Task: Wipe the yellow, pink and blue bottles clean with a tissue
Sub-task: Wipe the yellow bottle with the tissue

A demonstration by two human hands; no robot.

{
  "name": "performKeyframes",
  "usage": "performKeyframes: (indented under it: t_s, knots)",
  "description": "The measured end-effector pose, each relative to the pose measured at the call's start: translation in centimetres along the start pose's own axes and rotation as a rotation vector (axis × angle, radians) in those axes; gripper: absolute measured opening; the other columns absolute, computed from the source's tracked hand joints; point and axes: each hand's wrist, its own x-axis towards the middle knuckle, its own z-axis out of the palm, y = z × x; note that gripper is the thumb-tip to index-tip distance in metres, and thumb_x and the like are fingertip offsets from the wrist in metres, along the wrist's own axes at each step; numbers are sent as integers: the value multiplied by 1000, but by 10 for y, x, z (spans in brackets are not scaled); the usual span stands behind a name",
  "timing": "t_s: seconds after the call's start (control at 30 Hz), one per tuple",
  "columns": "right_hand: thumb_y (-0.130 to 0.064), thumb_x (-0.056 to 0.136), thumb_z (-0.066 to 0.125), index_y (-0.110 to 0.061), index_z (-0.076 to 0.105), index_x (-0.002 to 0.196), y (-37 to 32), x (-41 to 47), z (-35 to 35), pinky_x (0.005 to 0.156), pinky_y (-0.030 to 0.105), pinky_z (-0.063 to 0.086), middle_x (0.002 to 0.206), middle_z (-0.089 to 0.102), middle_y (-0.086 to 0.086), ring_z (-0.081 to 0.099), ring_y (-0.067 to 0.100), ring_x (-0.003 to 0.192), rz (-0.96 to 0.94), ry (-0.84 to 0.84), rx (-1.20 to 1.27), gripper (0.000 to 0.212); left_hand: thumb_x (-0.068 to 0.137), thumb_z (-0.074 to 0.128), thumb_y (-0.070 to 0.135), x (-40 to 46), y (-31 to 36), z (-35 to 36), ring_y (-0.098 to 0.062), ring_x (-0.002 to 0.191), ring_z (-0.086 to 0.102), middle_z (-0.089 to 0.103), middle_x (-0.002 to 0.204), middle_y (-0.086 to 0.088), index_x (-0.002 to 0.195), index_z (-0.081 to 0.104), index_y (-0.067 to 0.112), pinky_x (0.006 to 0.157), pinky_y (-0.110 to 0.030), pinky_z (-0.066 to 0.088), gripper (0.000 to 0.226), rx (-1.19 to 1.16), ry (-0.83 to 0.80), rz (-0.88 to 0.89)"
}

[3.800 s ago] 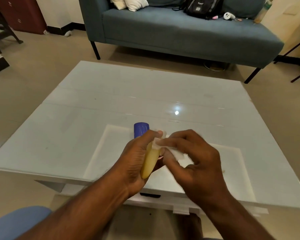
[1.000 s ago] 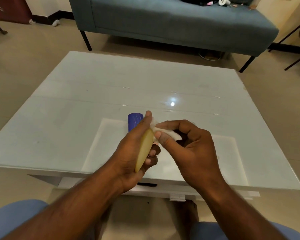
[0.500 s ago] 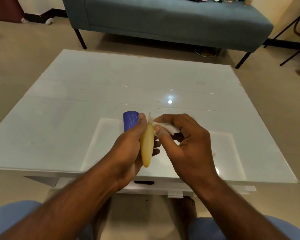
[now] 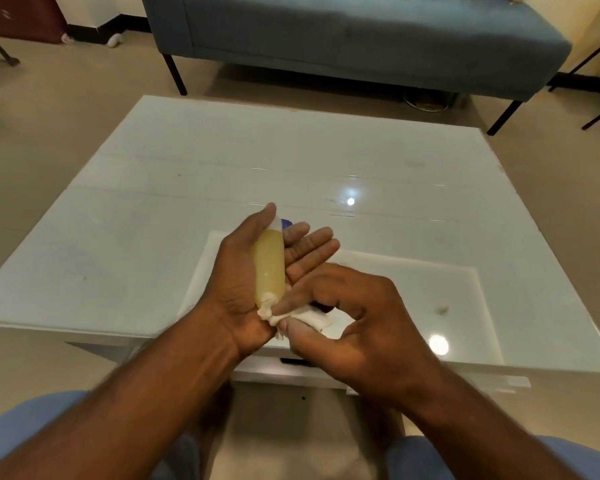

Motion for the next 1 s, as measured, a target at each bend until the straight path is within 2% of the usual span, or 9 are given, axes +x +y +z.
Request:
performKeyframes:
  t_s: [0.1,0.17,0.3,0.4,0.5,0.6,0.77,0.9,1.0]
  knots:
    - [-10,88,81,-14,78,101,6,4,-5,72,23,58,97,75,-7,71,13,92,106,201,24,14,93,54,48,-5,-8,7,-31,99,72,74,105,-18,103,70,6,90,-44,59,46,92,-63,-22]
    - [-15,91,79,-16,77,106,11,6,-8,74,27,62,99,75,-7,72,13,95,196,310,15,15,91,56,47,-8,-17,13,-33,100,71,72,112,-23,118,68,4,89,-47,59,52,132,-45,-9]
    - [0,83,82,-10,78,98,4,2,2,72,20,54,95,74,-3,70,12,91,77,187,45,18,95,52,49,-4,-11,10,-33,108,70,74,115,-17,128,62,6,95,-45,55,55,45,-18,-16]
    - [-1,81,84,-10,80,95,-2,-2,8,77,11,47,94,75,-5,68,6,89,-38,89,-29,17,94,54,49,0,-7,4,-35,117,67,71,122,-19,127,62,5,100,-47,51,55,63,26,-6]
    - [-2,85,81,-12,78,98,2,3,5,70,11,49,95,74,-5,70,12,87,82,242,17,17,92,57,46,-2,-17,4,-30,99,70,74,102,-13,113,68,6,103,-48,49,46,127,-5,8]
    - [-1,86,79,-13,77,98,4,7,3,68,13,50,91,73,-8,70,12,85,156,317,42,17,88,60,46,-5,-24,6,-28,98,70,72,105,-15,111,69,8,92,-44,57,46,147,11,24]
    - [1,80,84,-10,80,94,-8,-4,12,76,10,47,94,77,-4,69,3,88,-12,66,31,18,94,53,48,0,-9,4,-35,116,67,69,125,-20,123,62,3,105,-49,47,55,43,11,25]
    - [-7,89,77,-13,74,99,2,4,6,71,22,53,93,70,-5,67,14,87,149,294,14,12,96,47,49,-5,-14,9,-32,111,69,73,115,-16,125,61,4,103,-44,50,55,60,-81,24]
    - [-7,90,75,-13,73,102,6,4,8,72,27,56,95,71,-5,68,14,89,192,306,23,14,97,45,50,-6,-14,9,-33,123,63,67,128,-18,132,59,5,108,-46,47,58,35,-107,43]
